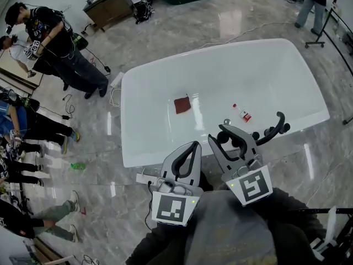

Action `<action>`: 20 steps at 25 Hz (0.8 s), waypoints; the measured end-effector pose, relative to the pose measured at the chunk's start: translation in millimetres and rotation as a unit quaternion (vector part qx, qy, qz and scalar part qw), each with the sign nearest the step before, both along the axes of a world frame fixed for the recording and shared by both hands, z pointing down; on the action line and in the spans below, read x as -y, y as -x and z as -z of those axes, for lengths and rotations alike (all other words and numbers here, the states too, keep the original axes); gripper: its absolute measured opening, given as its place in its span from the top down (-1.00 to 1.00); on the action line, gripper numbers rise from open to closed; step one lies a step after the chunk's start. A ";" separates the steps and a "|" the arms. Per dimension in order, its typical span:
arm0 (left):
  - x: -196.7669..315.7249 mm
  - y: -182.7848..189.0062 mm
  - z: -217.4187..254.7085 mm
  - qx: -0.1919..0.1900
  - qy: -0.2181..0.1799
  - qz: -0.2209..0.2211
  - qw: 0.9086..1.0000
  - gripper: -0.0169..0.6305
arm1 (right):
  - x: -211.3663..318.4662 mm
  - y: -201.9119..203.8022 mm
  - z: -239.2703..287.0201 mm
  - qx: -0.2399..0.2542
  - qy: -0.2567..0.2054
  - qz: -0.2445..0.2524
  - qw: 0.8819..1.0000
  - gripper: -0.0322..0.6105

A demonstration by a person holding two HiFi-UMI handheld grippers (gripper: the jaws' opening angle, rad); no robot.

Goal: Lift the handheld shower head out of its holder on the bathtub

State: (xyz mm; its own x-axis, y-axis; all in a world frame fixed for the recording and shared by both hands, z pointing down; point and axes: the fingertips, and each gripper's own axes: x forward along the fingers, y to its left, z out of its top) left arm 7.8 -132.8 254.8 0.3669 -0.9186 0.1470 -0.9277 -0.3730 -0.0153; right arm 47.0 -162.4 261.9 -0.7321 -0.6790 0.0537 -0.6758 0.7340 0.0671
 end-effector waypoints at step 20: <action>-67.6 -39.6 5.3 0.007 0.012 0.061 0.998 0.94 | -64.4 -43.9 23.0 0.017 -0.027 0.045 0.998 0.48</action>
State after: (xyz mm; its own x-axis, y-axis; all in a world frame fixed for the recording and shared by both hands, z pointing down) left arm 47.4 -65.2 249.5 0.2502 -0.9524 0.1741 -0.9660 -0.2576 -0.0205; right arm 90.8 -98.1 239.0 -0.7913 -0.6114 -0.0065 -0.6096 0.7881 0.0859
